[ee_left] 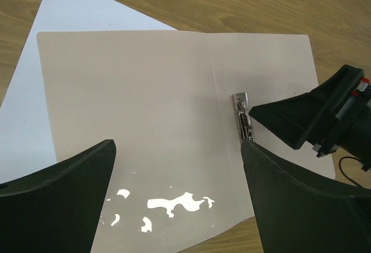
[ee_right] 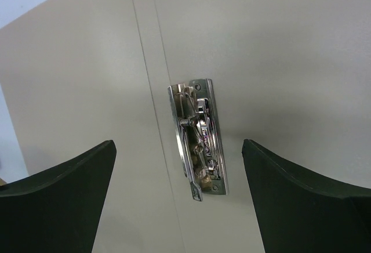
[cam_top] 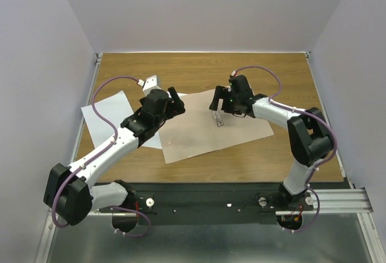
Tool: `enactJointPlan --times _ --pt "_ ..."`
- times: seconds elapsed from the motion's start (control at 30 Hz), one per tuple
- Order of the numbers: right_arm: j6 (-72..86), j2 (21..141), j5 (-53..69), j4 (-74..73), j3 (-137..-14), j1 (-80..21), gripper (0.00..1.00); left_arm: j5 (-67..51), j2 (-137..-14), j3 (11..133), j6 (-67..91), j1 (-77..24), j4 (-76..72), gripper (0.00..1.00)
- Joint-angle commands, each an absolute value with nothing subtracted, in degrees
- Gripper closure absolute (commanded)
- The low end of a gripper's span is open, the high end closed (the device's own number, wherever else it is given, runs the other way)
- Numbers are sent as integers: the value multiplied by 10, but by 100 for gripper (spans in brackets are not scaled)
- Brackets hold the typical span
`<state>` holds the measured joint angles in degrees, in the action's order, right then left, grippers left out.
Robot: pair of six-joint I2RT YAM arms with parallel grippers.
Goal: Put the files into the folder
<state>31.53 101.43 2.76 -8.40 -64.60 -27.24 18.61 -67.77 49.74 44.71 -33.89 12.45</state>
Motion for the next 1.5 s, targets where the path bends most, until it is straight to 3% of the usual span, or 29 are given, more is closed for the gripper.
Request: enactJointPlan --times 0.0,0.3,0.8,1.27,1.47 --pt "313 1042 91 -40 -654 -268 2 138 -681 479 427 -323 70 2" --pt "320 1070 135 24 -614 -269 5 119 -697 454 428 -311 52 2" --pt "350 1052 70 35 -546 -321 5 111 -703 451 422 -303 47 2" --pt "410 974 -26 36 -496 -386 4 81 -732 457 411 -300 54 1" --pt "420 826 -158 -39 -506 -386 0 36 -786 501 385 -304 69 2"
